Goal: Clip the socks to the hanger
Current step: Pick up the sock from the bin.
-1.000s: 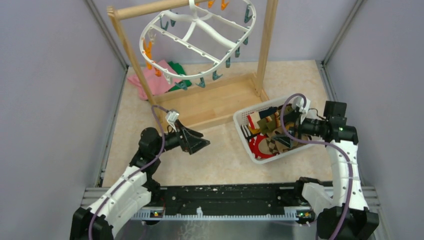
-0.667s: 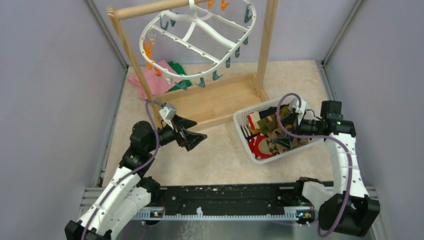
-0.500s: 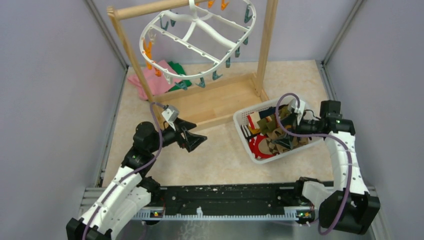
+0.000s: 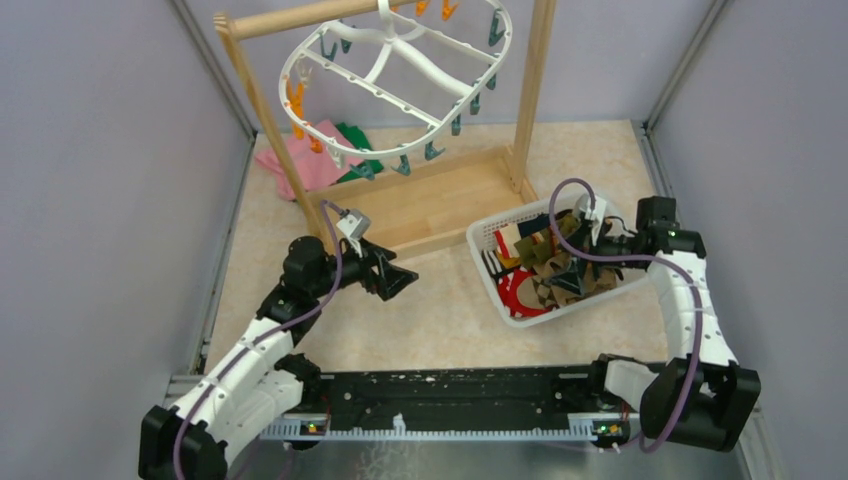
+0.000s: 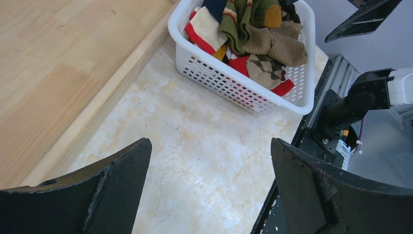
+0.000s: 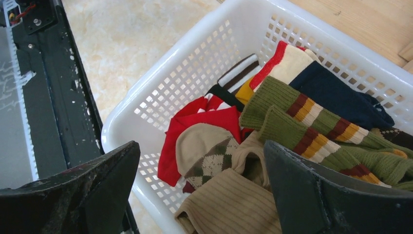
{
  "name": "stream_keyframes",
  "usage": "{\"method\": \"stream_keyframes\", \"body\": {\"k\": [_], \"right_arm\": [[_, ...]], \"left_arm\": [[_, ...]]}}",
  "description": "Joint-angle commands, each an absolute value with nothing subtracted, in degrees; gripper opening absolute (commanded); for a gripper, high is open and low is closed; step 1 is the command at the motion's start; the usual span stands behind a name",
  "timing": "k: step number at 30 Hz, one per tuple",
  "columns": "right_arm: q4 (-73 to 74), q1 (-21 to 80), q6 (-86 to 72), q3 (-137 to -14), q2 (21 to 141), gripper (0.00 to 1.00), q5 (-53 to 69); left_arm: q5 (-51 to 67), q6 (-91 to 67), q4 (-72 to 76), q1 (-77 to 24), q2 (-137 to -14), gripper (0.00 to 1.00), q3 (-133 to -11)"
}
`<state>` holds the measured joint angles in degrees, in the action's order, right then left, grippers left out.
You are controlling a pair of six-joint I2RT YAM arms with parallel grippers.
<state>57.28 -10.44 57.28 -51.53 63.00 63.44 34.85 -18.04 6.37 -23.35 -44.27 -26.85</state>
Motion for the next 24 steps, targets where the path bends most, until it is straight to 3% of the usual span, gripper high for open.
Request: {"method": "stream_keyframes", "body": {"k": [1, 11, 22, 24], "right_arm": [[58.41, -11.05, 59.88, -56.15, 63.97, 0.98, 62.72], [61.05, -12.75, 62.76, -59.10, 70.75, 0.94, 65.94], [48.32, -12.56, 40.49, -61.15, 68.31, 0.91, 63.02], [44.19, -10.97, 35.10, -59.71, 67.27, 0.89, 58.00]], "left_arm": [[34.26, -15.81, 10.32, -23.55, -45.96, 0.99, -27.82], [33.80, -15.59, 10.27, -23.38, -46.49, 0.99, -27.37], [38.79, -22.98, 13.34, -23.42, -51.41, 0.99, -28.61], [39.93, -27.87, 16.11, -23.57, -53.60, 0.98, -28.00]]}}
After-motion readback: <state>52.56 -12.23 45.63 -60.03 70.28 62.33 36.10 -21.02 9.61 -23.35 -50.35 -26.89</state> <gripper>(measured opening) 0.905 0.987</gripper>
